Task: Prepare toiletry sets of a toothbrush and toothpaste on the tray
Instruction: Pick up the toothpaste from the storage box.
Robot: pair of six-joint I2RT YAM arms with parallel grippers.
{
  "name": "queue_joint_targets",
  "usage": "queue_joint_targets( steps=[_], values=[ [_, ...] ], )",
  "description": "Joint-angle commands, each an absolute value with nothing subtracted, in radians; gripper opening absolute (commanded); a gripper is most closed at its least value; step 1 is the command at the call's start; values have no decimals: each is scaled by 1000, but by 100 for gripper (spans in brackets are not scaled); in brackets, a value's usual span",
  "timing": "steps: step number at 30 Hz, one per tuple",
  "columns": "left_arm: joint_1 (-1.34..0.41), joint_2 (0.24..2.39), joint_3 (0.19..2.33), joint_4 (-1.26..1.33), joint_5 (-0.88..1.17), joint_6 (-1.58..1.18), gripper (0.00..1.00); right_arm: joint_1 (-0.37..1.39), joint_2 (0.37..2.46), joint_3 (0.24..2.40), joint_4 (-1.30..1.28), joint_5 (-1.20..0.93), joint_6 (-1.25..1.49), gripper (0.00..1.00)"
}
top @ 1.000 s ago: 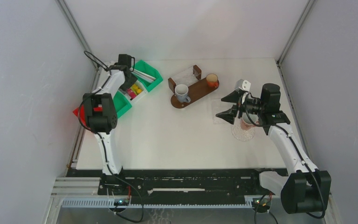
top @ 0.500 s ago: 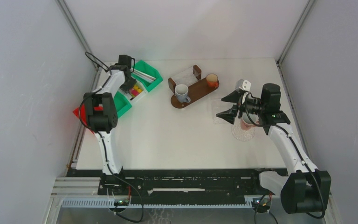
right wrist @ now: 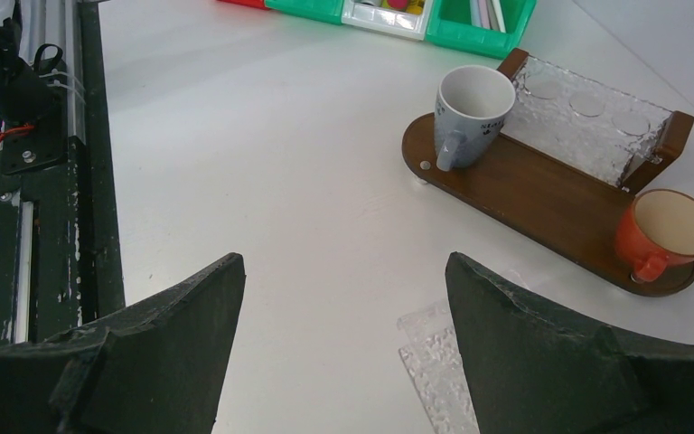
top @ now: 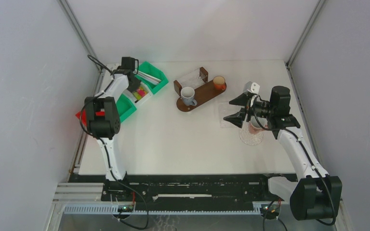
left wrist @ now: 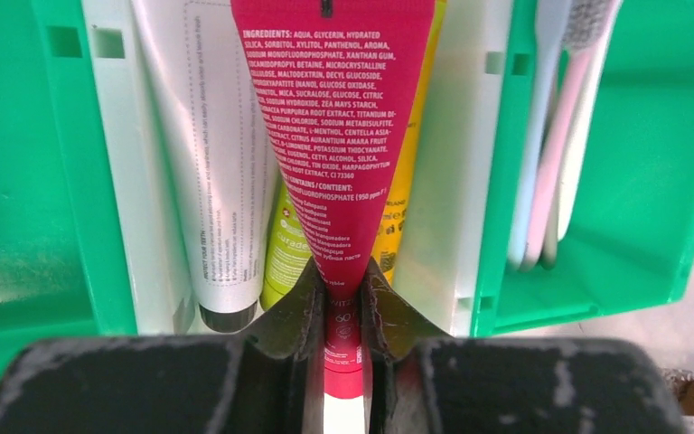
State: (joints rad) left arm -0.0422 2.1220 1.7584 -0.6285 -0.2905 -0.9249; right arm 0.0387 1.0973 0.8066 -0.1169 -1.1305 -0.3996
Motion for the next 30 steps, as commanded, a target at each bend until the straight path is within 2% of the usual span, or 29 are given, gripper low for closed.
queue_joint_targets(
  steps=[1, 4, 11, 19, 25, 30],
  values=[
    [-58, 2010, 1733, -526, -296, -875, 11, 31, 1086, 834, -102, -1143, -406, 89],
    [-65, 1977, 1706, -497, -304, -853, 10, 30, 1086, 834, -102, -1144, -404, 89],
    [-88, 1850, 1572, -348, -283, -776, 1, 29, 1088, 833, -95, -1154, -392, 89],
    [-162, 1630, 1300, -15, -181, -614, 0, 25, 1088, 835, -86, -1163, -378, 89],
    [-238, 1480, 1082, 360, 109, -482, 0, 8, 1073, 834, -55, -1192, -330, 89],
    [-323, 1438, 1005, 585, 381, -413, 0, -27, 1054, 833, 3, -1236, -238, 89]
  ],
)
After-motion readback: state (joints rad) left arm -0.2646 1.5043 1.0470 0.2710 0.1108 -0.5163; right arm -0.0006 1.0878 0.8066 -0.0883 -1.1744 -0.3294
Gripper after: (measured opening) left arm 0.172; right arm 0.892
